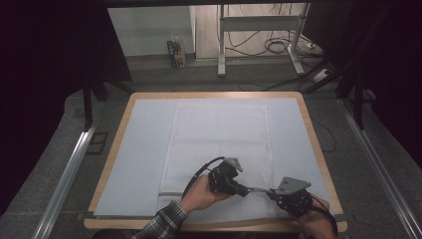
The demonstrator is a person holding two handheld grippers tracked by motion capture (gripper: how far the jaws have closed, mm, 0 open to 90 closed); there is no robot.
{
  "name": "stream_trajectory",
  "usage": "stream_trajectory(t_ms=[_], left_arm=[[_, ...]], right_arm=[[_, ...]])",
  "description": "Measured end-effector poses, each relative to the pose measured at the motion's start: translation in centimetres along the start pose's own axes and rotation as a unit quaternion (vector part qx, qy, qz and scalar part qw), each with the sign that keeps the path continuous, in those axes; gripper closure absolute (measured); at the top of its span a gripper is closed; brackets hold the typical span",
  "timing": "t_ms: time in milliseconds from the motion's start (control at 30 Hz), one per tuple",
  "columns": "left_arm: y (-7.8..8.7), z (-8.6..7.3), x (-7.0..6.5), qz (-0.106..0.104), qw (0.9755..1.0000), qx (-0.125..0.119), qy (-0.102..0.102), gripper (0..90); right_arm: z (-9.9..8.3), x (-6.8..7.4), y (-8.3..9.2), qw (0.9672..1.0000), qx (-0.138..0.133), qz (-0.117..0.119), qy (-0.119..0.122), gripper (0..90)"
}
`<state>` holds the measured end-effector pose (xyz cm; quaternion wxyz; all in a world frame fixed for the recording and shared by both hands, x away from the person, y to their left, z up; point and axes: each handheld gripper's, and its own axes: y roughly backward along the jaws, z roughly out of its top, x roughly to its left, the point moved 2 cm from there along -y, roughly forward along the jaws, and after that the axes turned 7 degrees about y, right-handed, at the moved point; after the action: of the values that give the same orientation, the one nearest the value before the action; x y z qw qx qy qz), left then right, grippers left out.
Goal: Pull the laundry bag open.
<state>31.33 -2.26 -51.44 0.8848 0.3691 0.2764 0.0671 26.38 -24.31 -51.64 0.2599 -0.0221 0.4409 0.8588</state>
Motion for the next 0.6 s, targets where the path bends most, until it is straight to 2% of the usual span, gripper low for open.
stream_trajectory(t_ms=[133,267,600], left_arm=[[0.2,-0.2,-0.1,0.009,0.9999,0.002,-0.004,87.3],[0.5,-0.6,0.0,0.008,1.0000,-0.004,0.003,87.2],[1.8,-1.9,0.6,0.014,0.9997,-0.012,0.016,87.2]], right_arm=[[0.0,0.0,0.0,1.0000,0.001,-0.001,0.002,84.1],[-0.1,0.0,0.0,1.0000,-0.001,0.001,-0.004,84.1],[-0.1,0.0,0.0,1.0000,0.002,-0.001,-0.002,84.1]])
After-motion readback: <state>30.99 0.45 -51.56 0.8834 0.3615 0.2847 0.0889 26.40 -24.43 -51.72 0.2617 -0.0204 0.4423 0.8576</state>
